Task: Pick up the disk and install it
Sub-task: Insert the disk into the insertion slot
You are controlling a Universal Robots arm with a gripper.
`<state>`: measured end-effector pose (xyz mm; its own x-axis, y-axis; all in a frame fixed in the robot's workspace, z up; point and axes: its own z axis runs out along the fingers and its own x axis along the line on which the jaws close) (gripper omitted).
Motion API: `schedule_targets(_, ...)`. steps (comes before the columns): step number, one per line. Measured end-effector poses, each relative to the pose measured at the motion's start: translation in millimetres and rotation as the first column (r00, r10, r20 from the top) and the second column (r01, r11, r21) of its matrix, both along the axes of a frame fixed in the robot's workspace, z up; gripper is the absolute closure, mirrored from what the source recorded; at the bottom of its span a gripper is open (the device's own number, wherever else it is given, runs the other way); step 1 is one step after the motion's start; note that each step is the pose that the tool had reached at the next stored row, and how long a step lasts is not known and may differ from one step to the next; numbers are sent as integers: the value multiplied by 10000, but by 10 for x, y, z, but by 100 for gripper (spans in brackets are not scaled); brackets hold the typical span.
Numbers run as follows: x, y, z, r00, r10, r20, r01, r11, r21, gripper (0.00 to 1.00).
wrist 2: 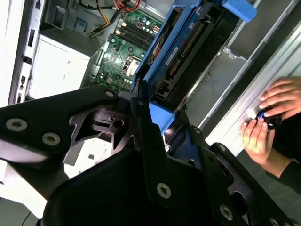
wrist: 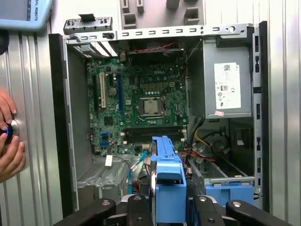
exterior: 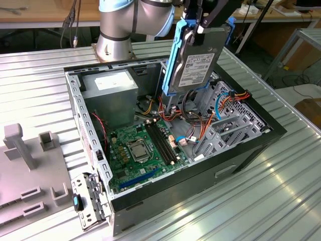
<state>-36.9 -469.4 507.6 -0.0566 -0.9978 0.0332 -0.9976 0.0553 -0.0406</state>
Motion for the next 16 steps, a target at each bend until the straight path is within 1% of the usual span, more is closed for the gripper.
schedule_targets(1, 9, -59, -4, 10000, 0, 2, 0, 10000, 5, 63)
schedule_targets(3, 19, -123, -4, 10000, 0, 0, 0, 10000, 1, 63)
schedule_targets(4, 25, -168, -8, 10000, 0, 2, 0, 10000, 3, 63)
schedule_targets(6, 33, -228, -11, 10000, 0, 1, 0, 10000, 2, 63)
schedule_targets(12, 65, -445, -25, 10000, 1, 2, -1, 10000, 4, 63)
schedule_targets(13, 72, -487, -28, 10000, 0, 1, 0, 10000, 3, 63)
schedule_targets(15, 92, -538, -34, 10000, 0, 1, 0, 10000, 4, 63)
schedule_targets(16, 108, -548, -36, 10000, 0, -2, 0, 10000, 3, 63)
